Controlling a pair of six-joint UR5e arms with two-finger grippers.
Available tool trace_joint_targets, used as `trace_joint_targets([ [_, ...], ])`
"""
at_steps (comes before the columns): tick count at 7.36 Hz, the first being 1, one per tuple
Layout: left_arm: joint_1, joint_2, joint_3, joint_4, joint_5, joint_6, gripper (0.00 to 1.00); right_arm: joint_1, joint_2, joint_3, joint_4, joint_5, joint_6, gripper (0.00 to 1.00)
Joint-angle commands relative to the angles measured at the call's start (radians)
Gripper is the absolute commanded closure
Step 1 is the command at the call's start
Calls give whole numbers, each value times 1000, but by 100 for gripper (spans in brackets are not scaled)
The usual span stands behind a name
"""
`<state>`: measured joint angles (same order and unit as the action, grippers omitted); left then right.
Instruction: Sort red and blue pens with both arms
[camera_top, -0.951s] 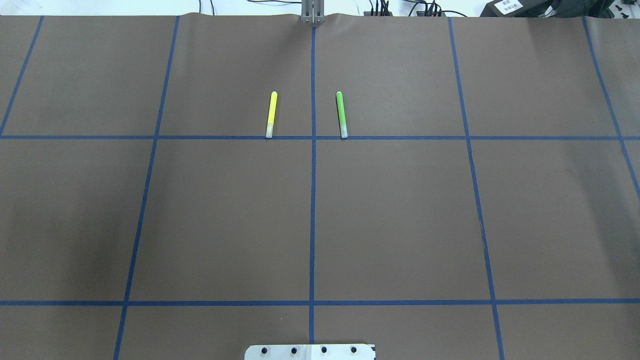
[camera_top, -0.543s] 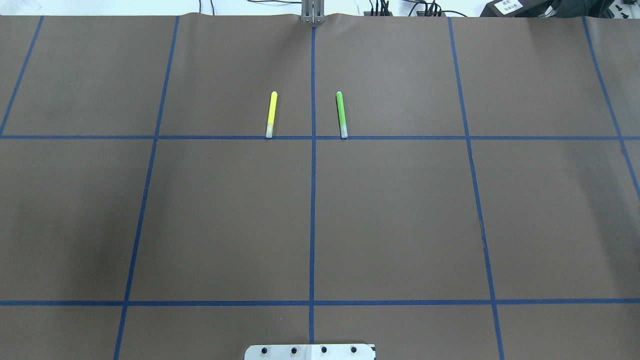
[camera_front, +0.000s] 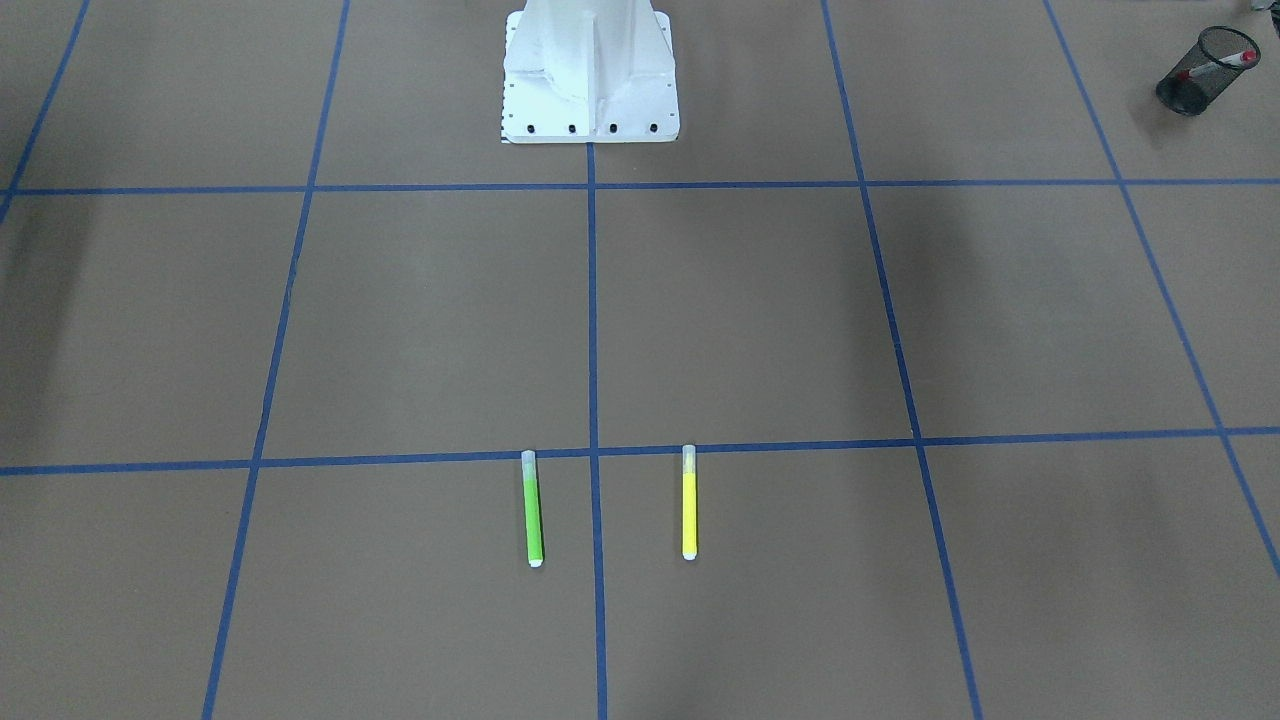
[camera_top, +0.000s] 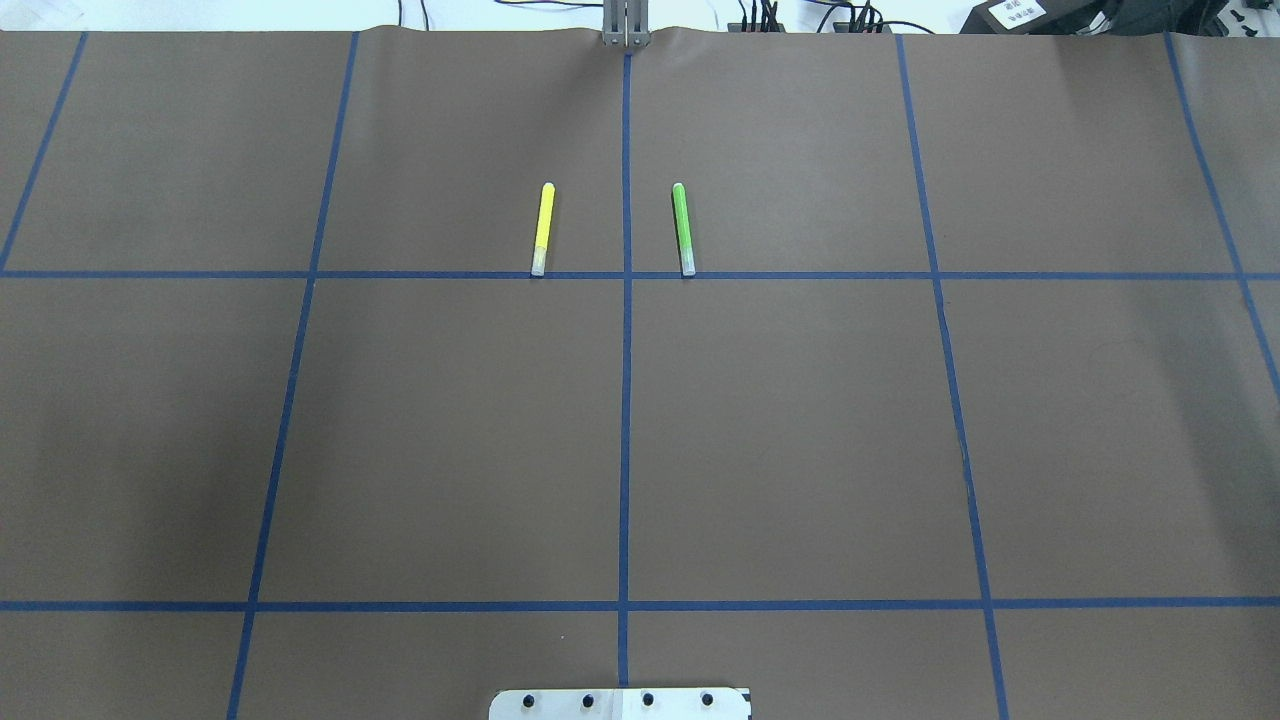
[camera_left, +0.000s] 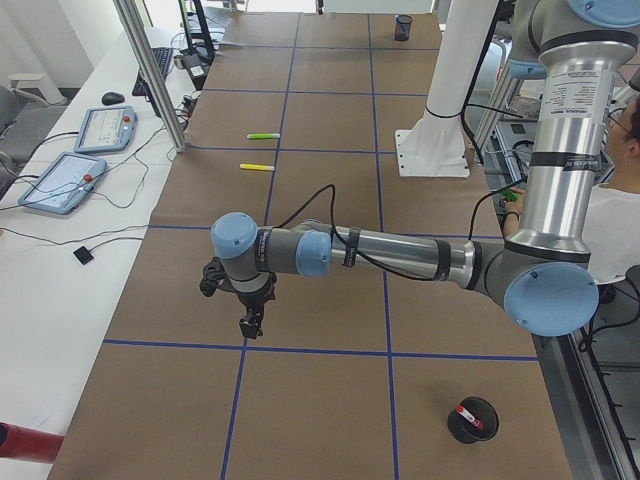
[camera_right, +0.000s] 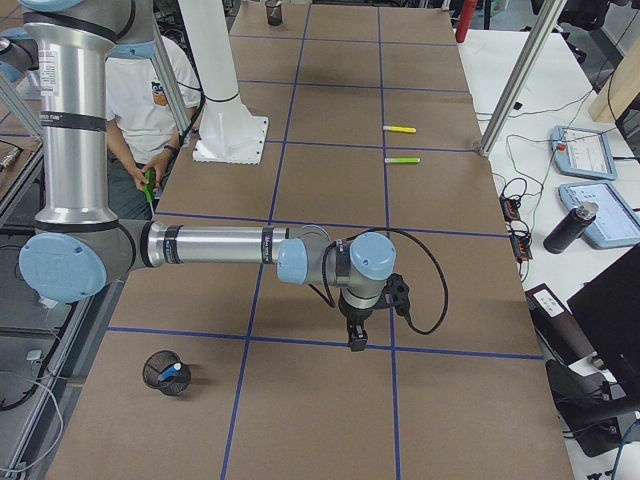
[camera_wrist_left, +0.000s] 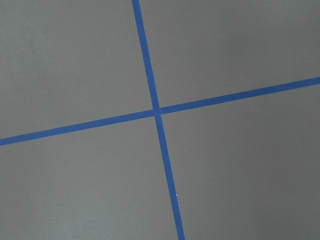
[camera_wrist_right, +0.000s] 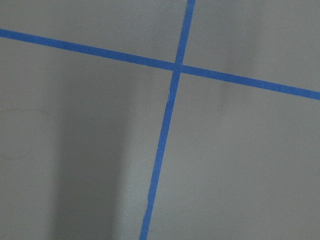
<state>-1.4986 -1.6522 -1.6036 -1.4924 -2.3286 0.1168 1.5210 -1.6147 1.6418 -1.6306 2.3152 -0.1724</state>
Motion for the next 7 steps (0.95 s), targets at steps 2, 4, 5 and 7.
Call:
trace_joint_targets([
  [2,0,0,-2,0,0,0,1,1,2,3,0,-5,1,0],
  [4,0,5,16,0,0,1,1,1,4,12,0,-5,14,0],
  [5,-2,21,21,0,-1,0,1,1,2,35,-12,-4,17,0],
  [7,-18,26,21,0,-2,-2,1,-9,2,107,-119,-8,17,0],
])
